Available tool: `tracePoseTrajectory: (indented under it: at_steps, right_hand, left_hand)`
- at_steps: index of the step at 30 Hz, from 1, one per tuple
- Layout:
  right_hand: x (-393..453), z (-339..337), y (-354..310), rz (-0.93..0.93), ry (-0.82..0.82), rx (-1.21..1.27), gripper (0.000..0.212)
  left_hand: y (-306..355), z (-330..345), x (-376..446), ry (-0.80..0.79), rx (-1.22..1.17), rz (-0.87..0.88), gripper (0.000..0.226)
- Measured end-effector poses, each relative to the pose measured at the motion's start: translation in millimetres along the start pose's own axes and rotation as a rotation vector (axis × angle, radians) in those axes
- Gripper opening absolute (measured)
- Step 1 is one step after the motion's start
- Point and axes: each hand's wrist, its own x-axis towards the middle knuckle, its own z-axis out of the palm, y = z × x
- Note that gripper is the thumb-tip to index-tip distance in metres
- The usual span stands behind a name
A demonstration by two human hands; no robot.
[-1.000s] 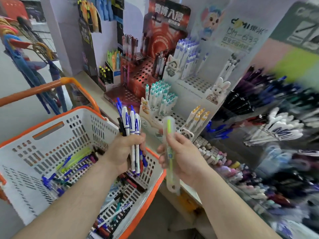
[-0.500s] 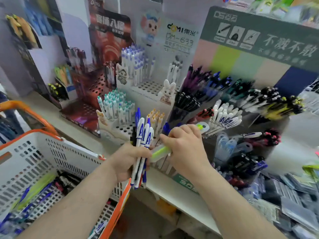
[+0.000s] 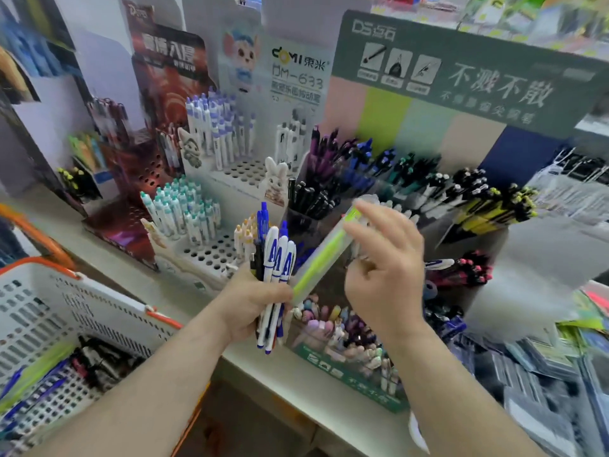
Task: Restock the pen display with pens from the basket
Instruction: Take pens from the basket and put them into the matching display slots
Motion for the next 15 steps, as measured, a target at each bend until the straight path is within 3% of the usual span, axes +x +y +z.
tracePoseTrajectory:
  at_steps: [2,4,5,7,15]
  right_hand:
    - [8.1,-11.4,1.5,0.437,0.121,0.183,0.035]
    - [18.8,-12.6,8.2,0.885,0.025,0.346,0.03]
    - [22.0,-11.4,13.1,1.009,-0.042,0.41,0.031]
    - [26.5,-8.5,18.3,1.066,-0.089,0.467,0.029]
    - [32.9,-21.4,9.3,1.027,0.013,0.452,0.024]
  left_hand:
    - [-1.9,5.5,1.1,0.017,0.049,0.049,0.017]
    - [-5.6,9.3,3.0,0.036,0.081,0.074,0.014]
    - [-7.2,10.3,4.2,0.036,0.113,0.089,0.018]
    - [-9.8,11.5,8.8,0.006,0.207,0.124,0.03]
    - [-23.3,7.3,31.1,-0.068,0.399,0.161,0.015]
